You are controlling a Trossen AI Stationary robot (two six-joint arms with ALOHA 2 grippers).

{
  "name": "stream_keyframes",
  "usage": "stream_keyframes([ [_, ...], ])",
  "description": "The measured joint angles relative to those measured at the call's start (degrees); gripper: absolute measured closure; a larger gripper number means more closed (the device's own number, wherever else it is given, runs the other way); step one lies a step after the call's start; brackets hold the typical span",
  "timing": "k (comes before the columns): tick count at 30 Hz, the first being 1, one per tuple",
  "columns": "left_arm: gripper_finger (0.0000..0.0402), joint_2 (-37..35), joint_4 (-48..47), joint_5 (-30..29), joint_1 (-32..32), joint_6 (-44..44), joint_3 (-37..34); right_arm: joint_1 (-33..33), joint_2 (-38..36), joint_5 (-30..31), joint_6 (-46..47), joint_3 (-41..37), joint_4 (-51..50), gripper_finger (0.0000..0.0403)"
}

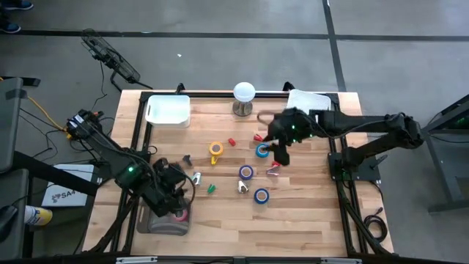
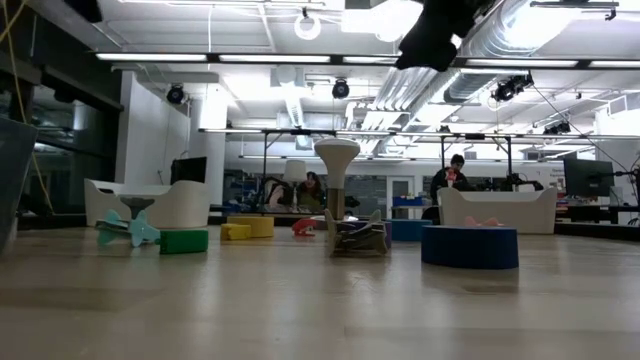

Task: Pick and place Stapler, Stapler remover, tape
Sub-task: Put the bottom dark blue tape into the black bin

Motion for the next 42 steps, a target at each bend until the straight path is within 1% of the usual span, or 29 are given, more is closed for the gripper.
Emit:
stream_keyframes([
  [5, 0.0180, -0.29, -1.11, -5.76, 0.01, 3.03, 0.02, 6.39, 0.24, 0.56, -3.01, -1.31, 0.11, 0.0253],
  [9, 0.0180, -0.29, -1.13, -9.20, 0.01, 3.50, 0.02, 11.18, 0.24, 2.25, -1.57, -3.35, 0.18, 0.0253],
  [11, 0.0180, -0.27, -1.13, -10.41, 0.03, 3.52, 0.02, 13.43, 0.24, 3.85, 0.38, -4.61, 0.19, 0.0253],
  [15, 0.0180, -0.27, -1.16, -11.44, 0.03, 3.71, 0.02, 17.62, 0.26, 4.43, 2.50, -7.59, 0.78, 0.0251],
  [19, 0.0180, -0.27, -1.13, -11.51, 0.03, 4.73, 0.02, 21.25, 1.31, 5.63, 4.63, -9.39, 1.55, 0.0236],
  [25, 0.0179, -0.27, -1.13, -11.48, 0.03, 4.85, 0.02, 24.96, 8.67, 5.43, 3.44, -9.48, 6.15, 0.0193],
  [28, 0.0179, -0.27, -1.11, -10.75, 0.03, 4.90, 0.02, 25.89, 13.73, 5.05, 3.31, -8.39, 5.86, 0.0179],
  [36, 0.0179, -0.27, -1.11, -10.25, 0.01, 4.94, 0.02, 26.28, 23.91, 5.01, 2.92, -4.53, 6.18, 0.0175],
  [42, 0.0179, -0.27, -1.13, -9.58, 0.01, 4.94, 0.02, 26.28, 27.25, 5.11, 1.15, -3.24, 6.61, 0.0176],
])
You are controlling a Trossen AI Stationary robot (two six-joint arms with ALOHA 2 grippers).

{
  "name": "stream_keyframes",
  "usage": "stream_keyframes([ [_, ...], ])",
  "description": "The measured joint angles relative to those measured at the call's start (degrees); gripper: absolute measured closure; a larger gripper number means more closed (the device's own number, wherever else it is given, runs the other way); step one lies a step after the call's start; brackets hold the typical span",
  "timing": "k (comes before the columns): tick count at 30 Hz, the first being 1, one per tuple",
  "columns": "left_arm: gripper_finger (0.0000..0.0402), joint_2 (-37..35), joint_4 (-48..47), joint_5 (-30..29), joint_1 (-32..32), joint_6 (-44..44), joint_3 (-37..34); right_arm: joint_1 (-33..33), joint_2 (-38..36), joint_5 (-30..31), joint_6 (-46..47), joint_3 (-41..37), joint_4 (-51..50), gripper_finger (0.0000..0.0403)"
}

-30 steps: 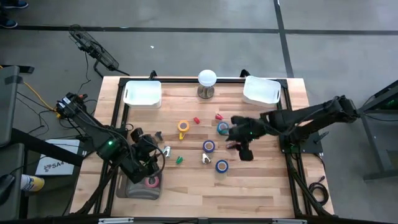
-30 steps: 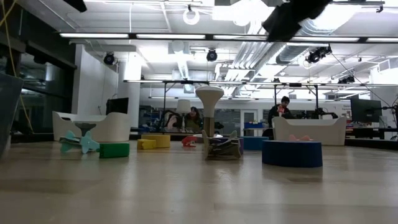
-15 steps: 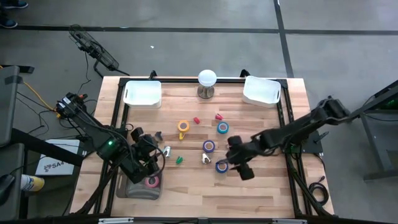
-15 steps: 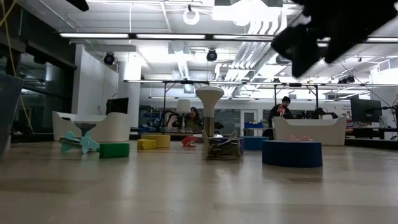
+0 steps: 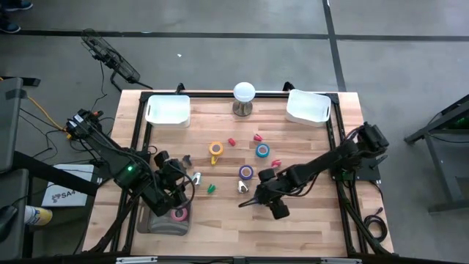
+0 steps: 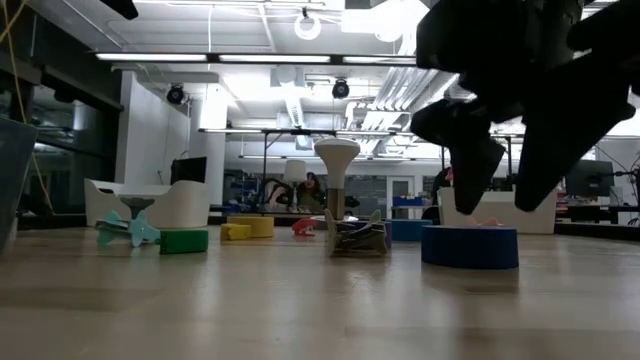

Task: Pick and place Stapler, Stapler remover, tape
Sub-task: Put the bottom dark blue tape into the black bin

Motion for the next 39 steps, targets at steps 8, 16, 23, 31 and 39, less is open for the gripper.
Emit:
stream_keyframes([
  [8, 0.0179, 0.00, -0.02, 0.00, 0.00, 0.00, 0.00, 0.00, 3.15, -0.22, -1.81, 0.02, 2.34, 0.0178],
  [16, 0.0180, 0.00, -0.03, -0.02, 0.00, 0.96, 0.00, 0.00, 4.05, 0.36, -1.46, 0.02, 3.24, 0.0186],
  [23, 0.0180, 0.00, -0.54, -0.04, 0.00, 1.07, 0.00, 0.00, 4.05, 0.20, -1.53, -0.32, 3.09, 0.0213],
  [31, 0.0180, 0.00, -1.08, -0.04, 0.00, 1.07, 0.00, 1.15, 3.96, 1.91, -2.95, -1.73, 3.70, 0.0222],
  [39, 0.0180, 0.00, -1.14, -0.24, 0.00, 1.07, 0.00, 2.20, 3.98, 3.73, -2.99, -1.84, 3.79, 0.0256],
])
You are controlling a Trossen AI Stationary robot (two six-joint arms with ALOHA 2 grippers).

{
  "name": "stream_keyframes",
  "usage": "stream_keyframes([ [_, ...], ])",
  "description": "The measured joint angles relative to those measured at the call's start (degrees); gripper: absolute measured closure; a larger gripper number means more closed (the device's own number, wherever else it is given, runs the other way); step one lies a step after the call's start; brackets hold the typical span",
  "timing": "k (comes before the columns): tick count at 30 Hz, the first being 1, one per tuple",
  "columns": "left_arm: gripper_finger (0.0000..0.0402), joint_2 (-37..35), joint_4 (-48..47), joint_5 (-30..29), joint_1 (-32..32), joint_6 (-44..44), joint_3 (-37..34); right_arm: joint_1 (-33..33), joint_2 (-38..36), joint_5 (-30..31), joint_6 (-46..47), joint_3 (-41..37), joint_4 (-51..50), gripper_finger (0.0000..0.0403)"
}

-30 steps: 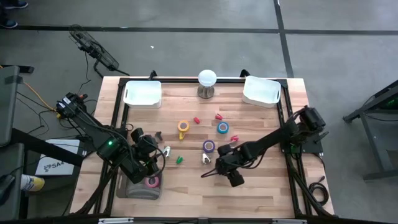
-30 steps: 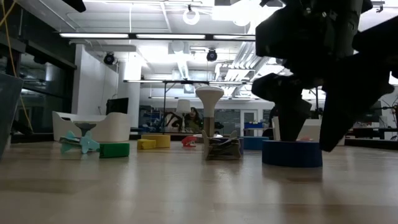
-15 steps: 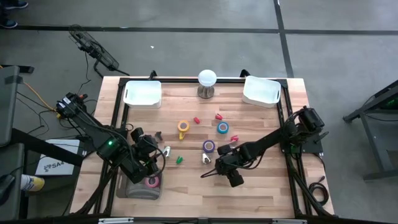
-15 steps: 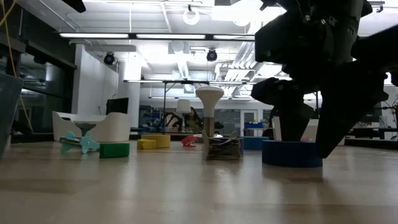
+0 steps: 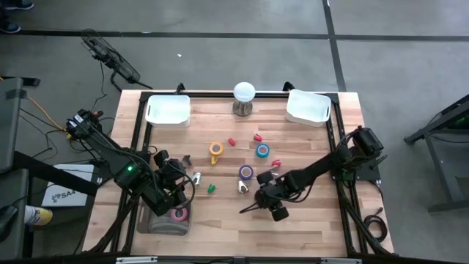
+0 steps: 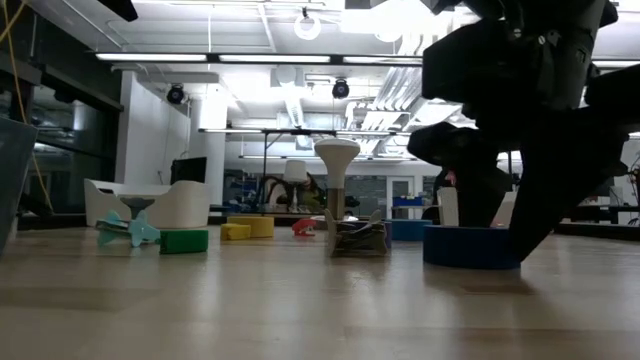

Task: Pick and place Stapler, Stapler remover, tape
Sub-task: Put the bottom dark blue tape into the black bin

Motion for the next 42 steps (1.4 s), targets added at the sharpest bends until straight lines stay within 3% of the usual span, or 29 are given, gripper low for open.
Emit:
stream_keyframes([
  [13, 0.0180, 0.00, 0.01, -0.04, 0.00, 0.00, 0.00, 0.67, -0.57, 0.83, -0.72, -0.18, -0.42, 0.0370],
  [24, 0.0180, 0.11, 2.90, -4.48, 2.33, 1.05, 0.02, -0.16, -9.92, 0.26, 7.91, -0.12, 4.26, 0.0370],
  [28, 0.0180, 0.11, 10.46, -4.31, 5.72, 9.90, 0.02, -1.46, -14.51, 0.87, 9.40, -0.11, 12.27, 0.0370],
  [34, 0.0179, 0.13, 26.53, -1.42, 11.63, 30.24, 0.02, -4.17, -20.62, 1.33, 9.31, -0.02, 26.58, 0.0370],
  [38, 0.0179, 0.11, 36.27, 4.17, 14.89, 41.88, 0.02, -5.48, -23.63, 1.82, 8.98, 0.00, 33.30, 0.0370],
  [42, 0.0179, 0.12, 44.73, 9.90, 17.45, 47.72, 0.02, -5.93, -25.56, 2.01, 6.27, 0.00, 37.91, 0.0370],
])
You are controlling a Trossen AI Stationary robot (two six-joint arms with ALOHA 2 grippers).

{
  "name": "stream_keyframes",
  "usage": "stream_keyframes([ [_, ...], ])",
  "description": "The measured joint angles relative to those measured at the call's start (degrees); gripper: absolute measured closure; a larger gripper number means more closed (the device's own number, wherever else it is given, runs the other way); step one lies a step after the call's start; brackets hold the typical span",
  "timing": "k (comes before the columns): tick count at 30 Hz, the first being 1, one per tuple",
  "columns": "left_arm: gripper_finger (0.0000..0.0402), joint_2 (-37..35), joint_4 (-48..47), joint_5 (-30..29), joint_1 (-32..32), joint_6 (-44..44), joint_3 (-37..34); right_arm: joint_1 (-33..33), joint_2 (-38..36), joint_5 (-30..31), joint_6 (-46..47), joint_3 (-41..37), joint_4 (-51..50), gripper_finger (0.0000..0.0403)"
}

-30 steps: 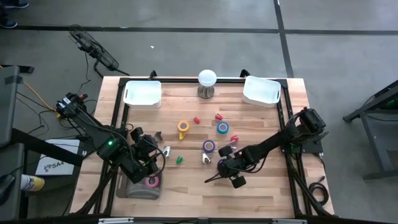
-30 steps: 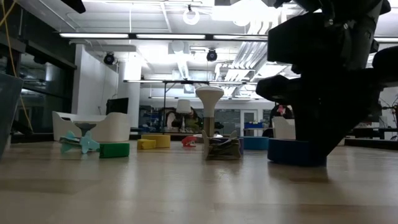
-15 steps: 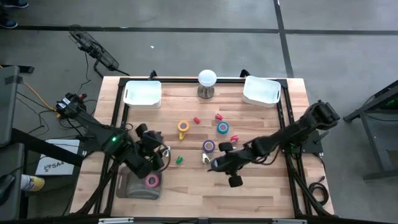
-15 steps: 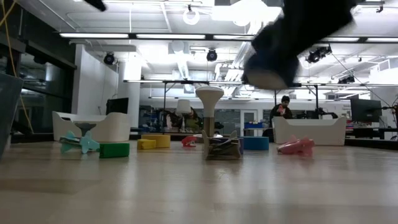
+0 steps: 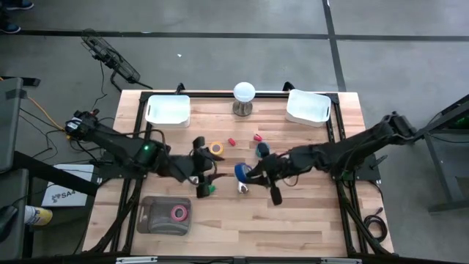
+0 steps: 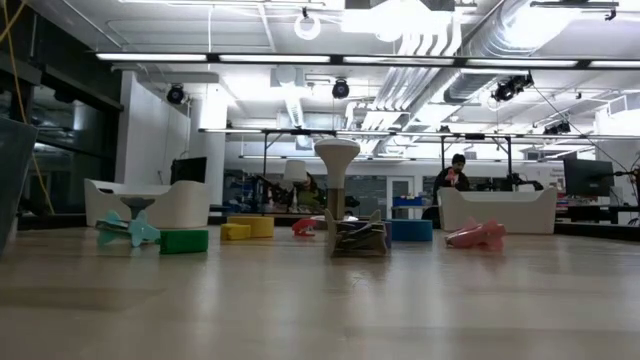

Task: Pick and place Stapler, Stapler remover, tape
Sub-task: Put the bottom dark blue tape into the black bin

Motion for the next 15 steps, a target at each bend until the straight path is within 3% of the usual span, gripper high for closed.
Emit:
stream_keyframes([
  [8, 0.0179, -0.01, 13.96, 4.69, 2.60, 7.03, 0.00, 0.06, -0.38, -1.84, -2.54, 0.00, 6.72, 0.0370],
  [15, 0.0179, -0.01, 16.67, 5.88, 2.90, 8.24, 0.00, -0.55, -0.38, -2.27, -3.11, 0.00, 10.52, 0.0370],
])
